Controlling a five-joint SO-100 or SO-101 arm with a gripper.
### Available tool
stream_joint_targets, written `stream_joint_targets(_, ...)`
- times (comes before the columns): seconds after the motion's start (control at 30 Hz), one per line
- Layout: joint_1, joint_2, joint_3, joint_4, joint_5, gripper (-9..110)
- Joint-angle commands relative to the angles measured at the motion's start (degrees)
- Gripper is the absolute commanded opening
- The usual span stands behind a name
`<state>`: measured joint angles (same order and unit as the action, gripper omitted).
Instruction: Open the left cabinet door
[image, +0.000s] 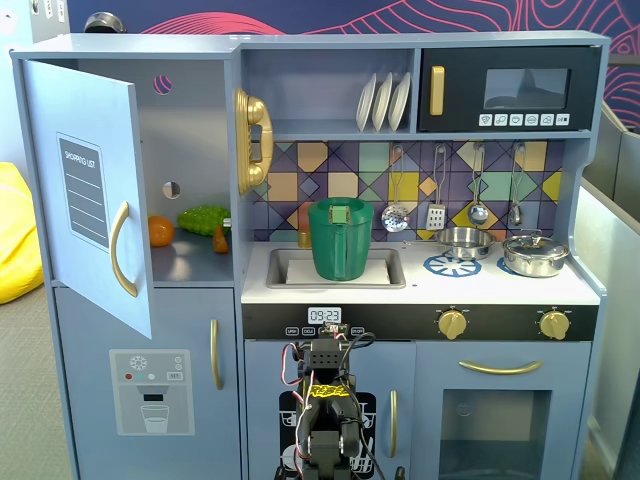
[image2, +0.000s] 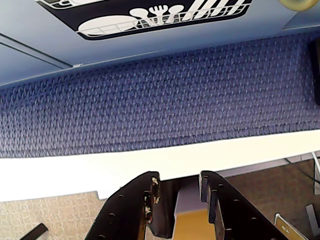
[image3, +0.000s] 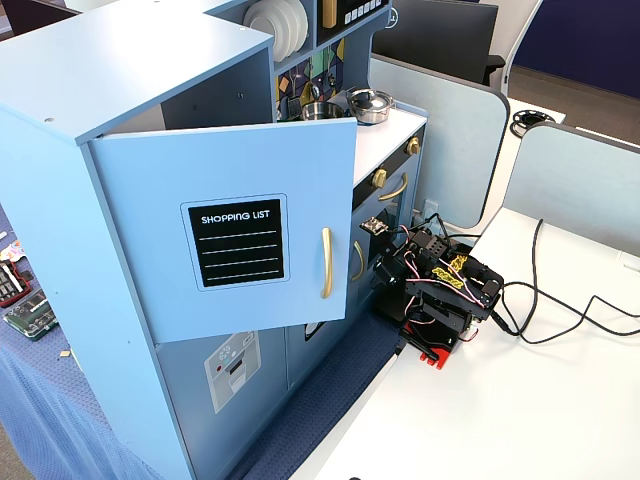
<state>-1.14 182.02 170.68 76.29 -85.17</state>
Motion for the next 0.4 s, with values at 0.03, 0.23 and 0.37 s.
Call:
stream_joint_targets(0.03,-1.14,0.0,0.97,8.53,-5.36,1)
stream_joint_targets(0.23,-2.64,0.0,0.97,11.51,-1.49,1)
stream_joint_targets(0.37,-2.64,0.0,0.97,11.51,-1.49,1)
